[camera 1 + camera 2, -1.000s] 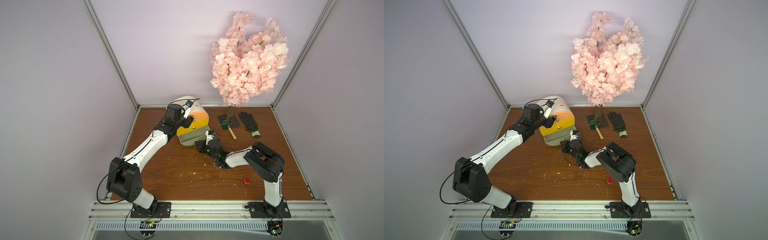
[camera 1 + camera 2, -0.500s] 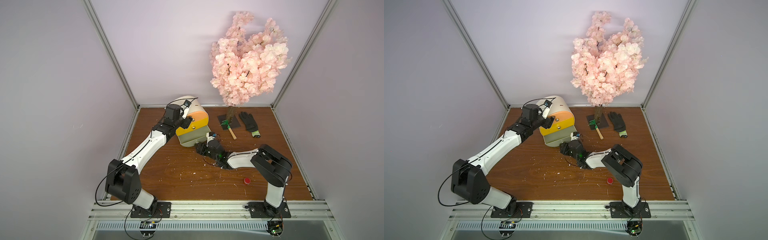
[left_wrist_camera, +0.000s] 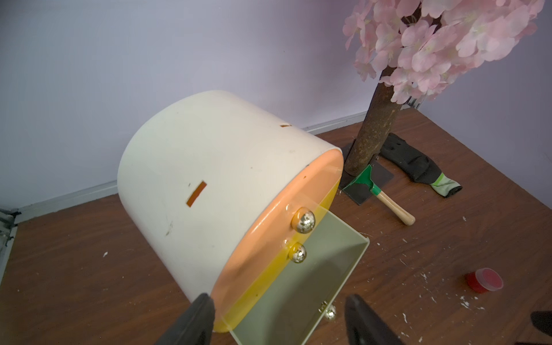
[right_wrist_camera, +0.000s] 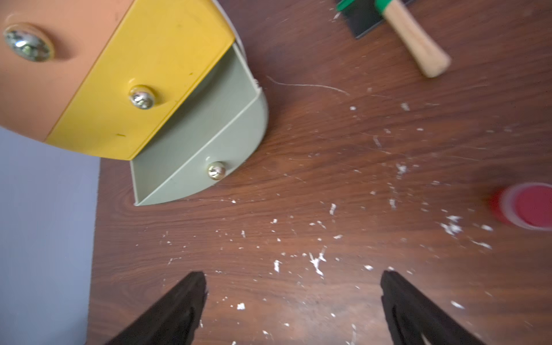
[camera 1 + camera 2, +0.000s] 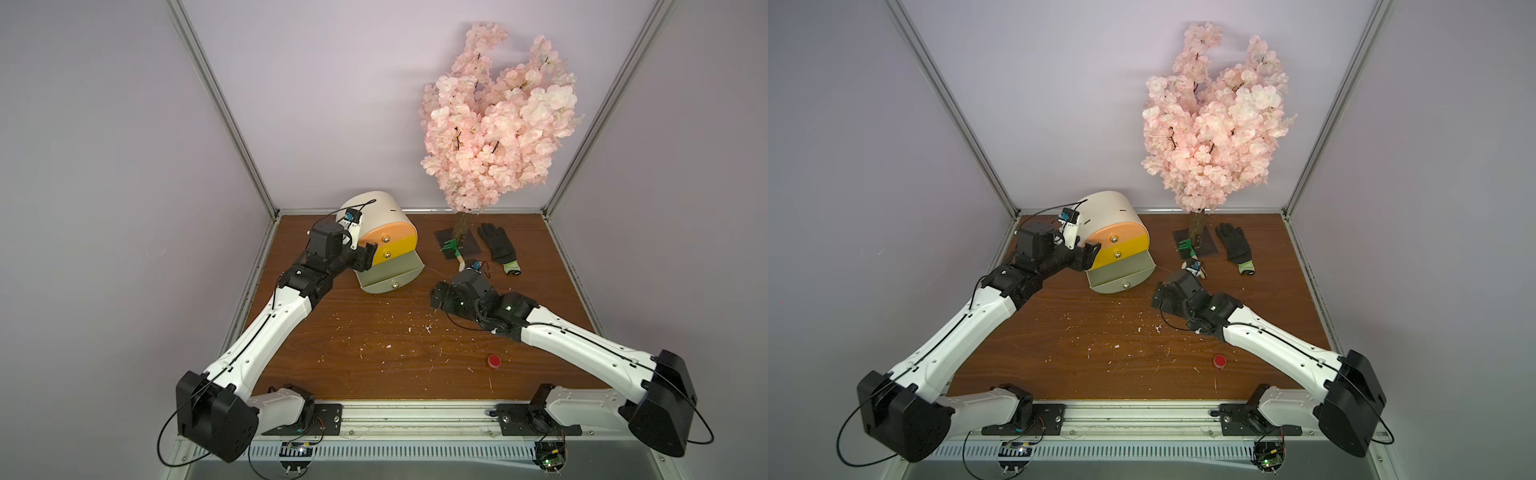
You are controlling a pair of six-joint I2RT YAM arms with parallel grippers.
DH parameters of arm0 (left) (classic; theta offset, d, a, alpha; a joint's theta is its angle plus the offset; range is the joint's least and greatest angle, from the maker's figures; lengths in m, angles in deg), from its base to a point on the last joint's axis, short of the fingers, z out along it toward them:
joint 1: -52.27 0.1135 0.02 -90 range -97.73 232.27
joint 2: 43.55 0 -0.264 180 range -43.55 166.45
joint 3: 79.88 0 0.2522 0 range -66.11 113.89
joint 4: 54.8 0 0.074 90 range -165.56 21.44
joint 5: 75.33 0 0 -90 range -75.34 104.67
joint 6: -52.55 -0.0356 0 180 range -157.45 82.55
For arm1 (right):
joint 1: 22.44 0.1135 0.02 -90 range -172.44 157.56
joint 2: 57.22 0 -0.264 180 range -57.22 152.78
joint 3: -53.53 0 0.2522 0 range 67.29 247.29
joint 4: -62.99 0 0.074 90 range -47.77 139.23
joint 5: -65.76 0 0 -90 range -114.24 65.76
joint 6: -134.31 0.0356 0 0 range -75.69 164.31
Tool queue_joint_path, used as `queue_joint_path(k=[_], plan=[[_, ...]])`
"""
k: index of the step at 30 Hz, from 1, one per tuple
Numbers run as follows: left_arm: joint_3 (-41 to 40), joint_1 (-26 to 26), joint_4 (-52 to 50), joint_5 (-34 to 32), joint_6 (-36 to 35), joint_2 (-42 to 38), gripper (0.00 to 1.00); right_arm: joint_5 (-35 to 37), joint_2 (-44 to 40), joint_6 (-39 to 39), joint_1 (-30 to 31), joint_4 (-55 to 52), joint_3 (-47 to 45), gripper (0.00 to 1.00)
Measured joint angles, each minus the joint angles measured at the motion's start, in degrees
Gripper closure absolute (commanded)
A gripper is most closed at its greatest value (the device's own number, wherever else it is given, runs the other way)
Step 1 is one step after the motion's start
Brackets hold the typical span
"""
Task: Put the paint cans in the drawer according to color
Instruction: Open the drawer in the storage box, then pick up the paint can at the center of the board.
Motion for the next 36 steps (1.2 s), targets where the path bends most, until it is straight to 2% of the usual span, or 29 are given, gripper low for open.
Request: queue_joint_path(k=[3, 8, 16, 26, 36], plan=[[-1.95, 0.0, -1.01, -0.17, 3.13, -2.95, 0.24, 1.16, -1.55, -1.38, -3.45, -6.69, 0.07, 0.11], [-5.73, 0.0, -3.8, -0.33, 7.54, -7.82, 0.23, 2.14, 0.81, -6.43, -12.17, -10.64, -1.88, 0.15], [-9.73, 0.0, -7.63, -1.27, 10.75, -13.84, 0.22, -1.57, 8.57, -16.98, -21.09, -5.53, -6.97, 0.24], [-9.97, 0.0, -8.81, -2.58, 10.95, -14.6, 0.22, -2.91, 17.4, -20.17, -23.41, 1.44, -7.69, 0.36], [-9.97, 0.0, -9.01, -4.02, 10.54, -14.6, 0.22, -2.75, 19.98, -20.46, -23.65, 2.84, -7.23, 0.56]])
